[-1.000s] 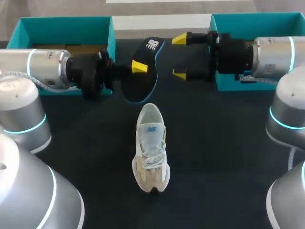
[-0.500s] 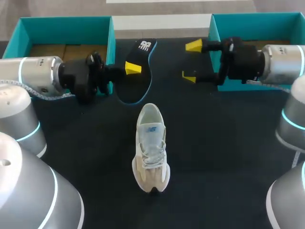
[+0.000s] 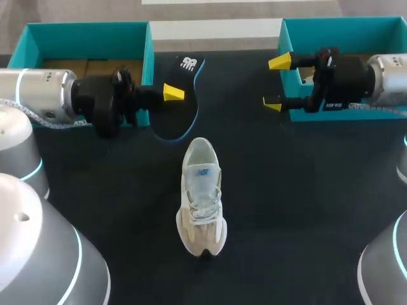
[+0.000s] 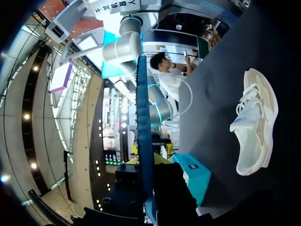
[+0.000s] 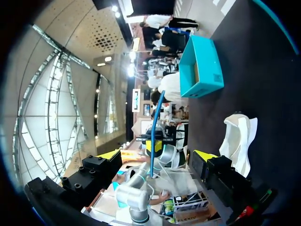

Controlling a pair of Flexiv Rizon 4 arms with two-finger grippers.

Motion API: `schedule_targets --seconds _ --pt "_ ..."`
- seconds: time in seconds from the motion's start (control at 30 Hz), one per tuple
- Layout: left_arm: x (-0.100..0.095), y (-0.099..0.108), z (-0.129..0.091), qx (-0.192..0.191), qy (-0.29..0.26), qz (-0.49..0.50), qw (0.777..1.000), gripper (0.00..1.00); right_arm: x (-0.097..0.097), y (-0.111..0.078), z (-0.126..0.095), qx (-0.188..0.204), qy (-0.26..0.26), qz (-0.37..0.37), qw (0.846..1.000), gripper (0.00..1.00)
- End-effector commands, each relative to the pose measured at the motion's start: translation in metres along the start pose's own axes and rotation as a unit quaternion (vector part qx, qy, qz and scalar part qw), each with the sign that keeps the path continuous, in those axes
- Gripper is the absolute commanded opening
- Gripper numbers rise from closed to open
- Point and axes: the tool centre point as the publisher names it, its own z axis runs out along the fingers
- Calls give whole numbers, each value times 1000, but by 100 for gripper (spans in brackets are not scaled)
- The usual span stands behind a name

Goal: Take the shoe out of the shoebox, open the shoe tongue, remove and reinsert the insole, then place the shoe into the shoebox

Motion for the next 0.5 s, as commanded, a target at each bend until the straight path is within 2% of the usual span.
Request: schedule_targets --seconds 0.03,0.23,0.27,0.3,0.37,0.43,0.5 --pt "1 2 1 2 0 1 1000 0 0 -1 1 -2 -1 0 1000 100" --pt "1 2 1 2 0 1 1000 0 0 -1 1 -2 -1 0 1000 100" --pt "1 0 2 6 -10 -38 999 0 0 -1 1 -2 -1 0 1000 100" --pt "2 -1 4 -5 -1 -92 996 0 0 -1 1 -2 -1 0 1000 100" --pt "2 -6 4 7 -17 -152 988 0 0 -1 1 -2 -1 0 1000 100" --pt "2 -9 3 5 -3 -222 975 0 0 -1 1 -2 -1 0 1000 100" --pt "0 -13 2 -17 7 -329 944 0 0 -1 1 -2 -1 0 1000 100"
